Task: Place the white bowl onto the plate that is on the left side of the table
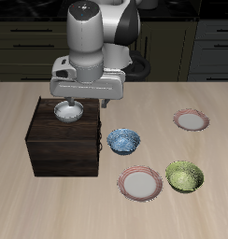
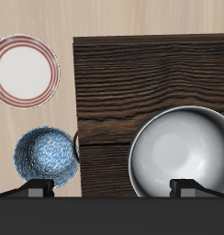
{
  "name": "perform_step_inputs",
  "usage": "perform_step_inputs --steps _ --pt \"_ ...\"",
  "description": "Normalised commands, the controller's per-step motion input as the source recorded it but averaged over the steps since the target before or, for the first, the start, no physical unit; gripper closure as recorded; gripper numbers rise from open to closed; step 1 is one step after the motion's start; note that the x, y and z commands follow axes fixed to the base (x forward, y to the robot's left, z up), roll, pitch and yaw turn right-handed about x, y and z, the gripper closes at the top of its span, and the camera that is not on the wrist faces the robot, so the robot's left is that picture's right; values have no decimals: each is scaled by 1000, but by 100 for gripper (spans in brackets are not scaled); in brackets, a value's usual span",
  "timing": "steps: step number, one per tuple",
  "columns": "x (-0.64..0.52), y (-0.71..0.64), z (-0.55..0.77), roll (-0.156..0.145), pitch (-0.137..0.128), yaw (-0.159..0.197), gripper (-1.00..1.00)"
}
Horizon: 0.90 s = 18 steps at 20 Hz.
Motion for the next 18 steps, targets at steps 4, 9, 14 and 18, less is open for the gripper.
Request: perform_step_inputs --steps 4,9,14,18 --pt "62 -96 -136 -24 9 -2 -100" --pt "3 -56 -115 -5 10 -14 -100" --pt "-26 -34 -318 -4 40 -16 -100" --pt "-71 -51 -423 14 56 -38 -100"
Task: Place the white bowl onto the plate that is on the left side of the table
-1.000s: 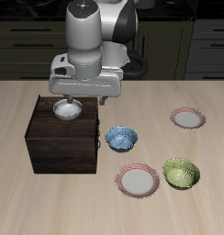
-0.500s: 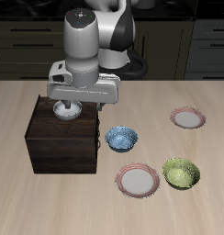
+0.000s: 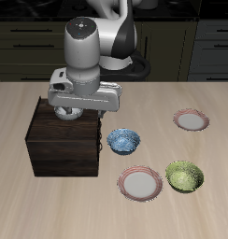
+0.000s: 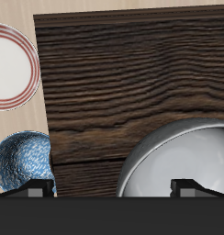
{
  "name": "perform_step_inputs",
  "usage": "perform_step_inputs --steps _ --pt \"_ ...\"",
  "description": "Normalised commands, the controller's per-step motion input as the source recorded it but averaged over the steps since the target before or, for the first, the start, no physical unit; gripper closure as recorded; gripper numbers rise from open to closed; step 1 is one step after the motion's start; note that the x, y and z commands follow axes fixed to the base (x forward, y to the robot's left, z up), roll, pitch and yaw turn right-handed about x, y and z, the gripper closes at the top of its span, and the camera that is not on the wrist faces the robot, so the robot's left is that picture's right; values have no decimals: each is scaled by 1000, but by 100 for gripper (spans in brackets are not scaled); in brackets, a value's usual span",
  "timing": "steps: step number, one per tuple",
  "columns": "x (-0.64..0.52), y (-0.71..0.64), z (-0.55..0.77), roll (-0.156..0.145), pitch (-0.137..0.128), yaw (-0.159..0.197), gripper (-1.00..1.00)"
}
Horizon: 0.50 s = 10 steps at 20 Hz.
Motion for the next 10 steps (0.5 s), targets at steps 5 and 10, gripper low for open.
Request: perform_step_inputs --steps 5,10 --pt "-88 -23 -323 0 35 -13 100" --pt "-72 -19 -41 2 3 -10 100"
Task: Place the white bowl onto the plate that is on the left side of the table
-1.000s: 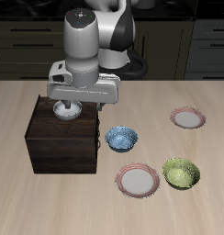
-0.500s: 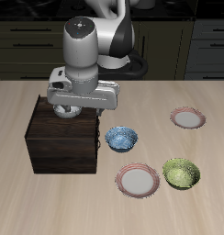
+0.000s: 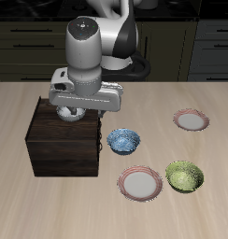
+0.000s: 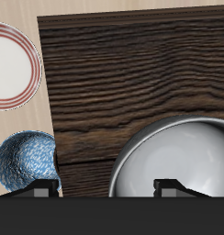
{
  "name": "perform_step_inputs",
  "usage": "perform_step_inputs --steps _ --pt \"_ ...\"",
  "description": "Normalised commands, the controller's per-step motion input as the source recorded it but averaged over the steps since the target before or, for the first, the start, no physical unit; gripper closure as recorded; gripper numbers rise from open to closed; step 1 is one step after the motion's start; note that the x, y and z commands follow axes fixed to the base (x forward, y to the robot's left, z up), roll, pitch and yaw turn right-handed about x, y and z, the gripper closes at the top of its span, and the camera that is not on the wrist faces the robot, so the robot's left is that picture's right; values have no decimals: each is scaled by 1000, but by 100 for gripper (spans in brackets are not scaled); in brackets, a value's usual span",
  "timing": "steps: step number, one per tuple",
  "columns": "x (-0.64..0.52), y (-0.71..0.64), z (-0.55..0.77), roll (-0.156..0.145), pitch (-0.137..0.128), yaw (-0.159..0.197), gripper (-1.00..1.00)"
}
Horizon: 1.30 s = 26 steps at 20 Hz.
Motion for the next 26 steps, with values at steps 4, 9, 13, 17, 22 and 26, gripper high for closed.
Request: perform_step_inputs --steps 4,9,13,17,22,26 --pt "-34 -31 70 -5 -9 -4 100" --pt "-57 80 139 8 -22 7 100" --pt "-91 172 168 24 -16 -1 100" --pt "-109 290 264 40 -34 15 100" --pt "-85 222 275 32 -37 6 100" --pt "-78 273 241 -5 -19 10 100"
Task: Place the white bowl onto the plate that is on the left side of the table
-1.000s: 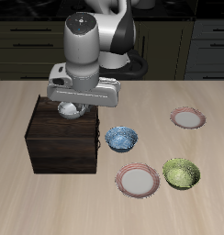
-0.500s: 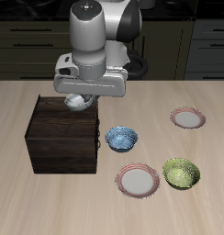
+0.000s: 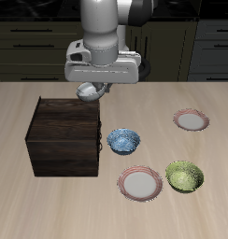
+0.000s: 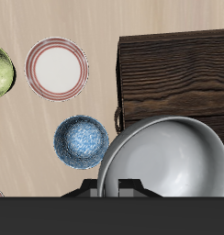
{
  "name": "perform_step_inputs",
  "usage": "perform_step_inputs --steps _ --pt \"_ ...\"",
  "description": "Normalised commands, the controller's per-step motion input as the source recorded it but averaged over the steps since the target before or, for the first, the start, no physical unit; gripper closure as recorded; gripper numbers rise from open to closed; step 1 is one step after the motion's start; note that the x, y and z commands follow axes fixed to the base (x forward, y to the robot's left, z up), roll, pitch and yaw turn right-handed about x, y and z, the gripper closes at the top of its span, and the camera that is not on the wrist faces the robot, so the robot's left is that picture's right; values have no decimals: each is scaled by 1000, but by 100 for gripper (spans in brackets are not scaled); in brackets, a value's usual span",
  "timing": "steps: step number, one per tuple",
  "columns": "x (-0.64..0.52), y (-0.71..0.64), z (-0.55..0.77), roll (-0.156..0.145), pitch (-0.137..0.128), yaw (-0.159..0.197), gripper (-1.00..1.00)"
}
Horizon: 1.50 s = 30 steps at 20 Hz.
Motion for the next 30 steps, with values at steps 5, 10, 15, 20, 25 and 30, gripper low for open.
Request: perform_step_inputs --steps 5,10,15,20,25,30 --pt "12 352 176 -8 -9 26 100" --pt "18 306 164 -19 -33 50 100" --pt "32 307 40 -20 -3 19 100" --pt "-312 367 -109 -56 -19 62 100" --pt "-428 301 4 -40 -39 69 100" --pt "-371 200 81 -28 -58 30 100"
